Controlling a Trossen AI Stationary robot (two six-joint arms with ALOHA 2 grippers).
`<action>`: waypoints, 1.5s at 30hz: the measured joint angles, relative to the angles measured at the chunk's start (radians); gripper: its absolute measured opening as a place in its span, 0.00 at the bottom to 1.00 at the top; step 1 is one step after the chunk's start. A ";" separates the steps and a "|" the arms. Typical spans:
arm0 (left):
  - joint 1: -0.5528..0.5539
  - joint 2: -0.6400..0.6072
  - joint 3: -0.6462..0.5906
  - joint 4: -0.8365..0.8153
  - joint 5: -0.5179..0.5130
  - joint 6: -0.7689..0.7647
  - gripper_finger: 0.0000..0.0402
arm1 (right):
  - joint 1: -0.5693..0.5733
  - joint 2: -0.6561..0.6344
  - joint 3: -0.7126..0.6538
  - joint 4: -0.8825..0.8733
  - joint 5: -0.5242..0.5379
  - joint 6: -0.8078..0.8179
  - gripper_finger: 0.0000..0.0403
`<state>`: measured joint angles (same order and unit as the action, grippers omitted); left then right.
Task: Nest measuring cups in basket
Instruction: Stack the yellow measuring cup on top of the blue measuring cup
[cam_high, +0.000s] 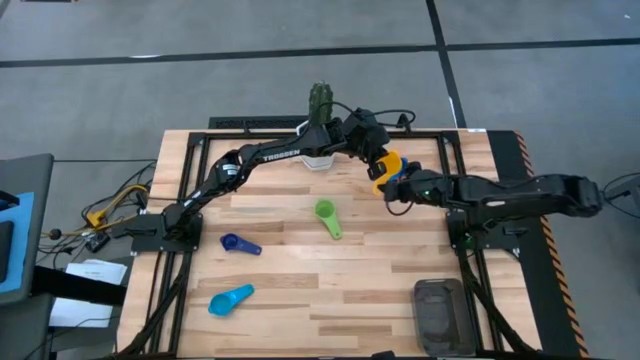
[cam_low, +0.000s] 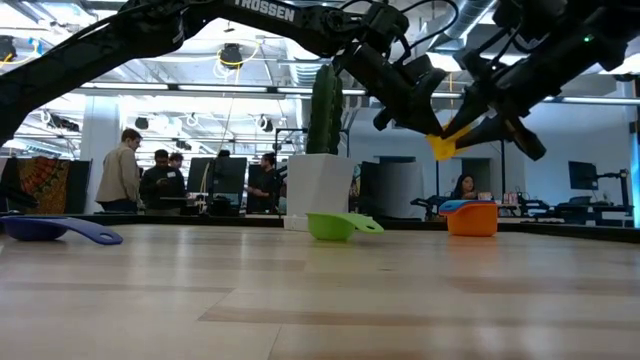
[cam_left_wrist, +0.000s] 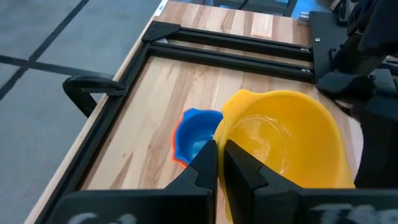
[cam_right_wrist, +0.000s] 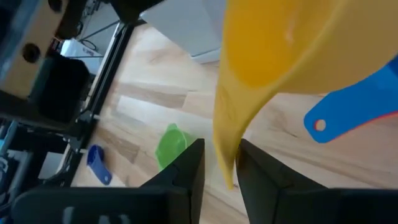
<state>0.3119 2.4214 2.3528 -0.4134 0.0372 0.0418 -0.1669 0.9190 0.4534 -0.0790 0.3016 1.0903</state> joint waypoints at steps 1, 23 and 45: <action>0.000 0.000 0.000 0.002 0.000 0.000 0.00 | 0.000 0.008 0.000 0.006 0.000 0.001 0.27; 0.000 -0.057 0.002 -0.066 0.046 0.019 0.27 | 0.034 -0.010 -0.201 0.331 0.003 0.281 0.01; 0.012 -0.158 0.003 -0.187 0.032 0.187 0.40 | -0.208 -0.016 -0.388 0.662 -0.187 0.140 0.01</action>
<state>0.3238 2.2635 2.3562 -0.6003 0.0689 0.2284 -0.3747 0.9028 0.0650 0.5834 0.1145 1.2305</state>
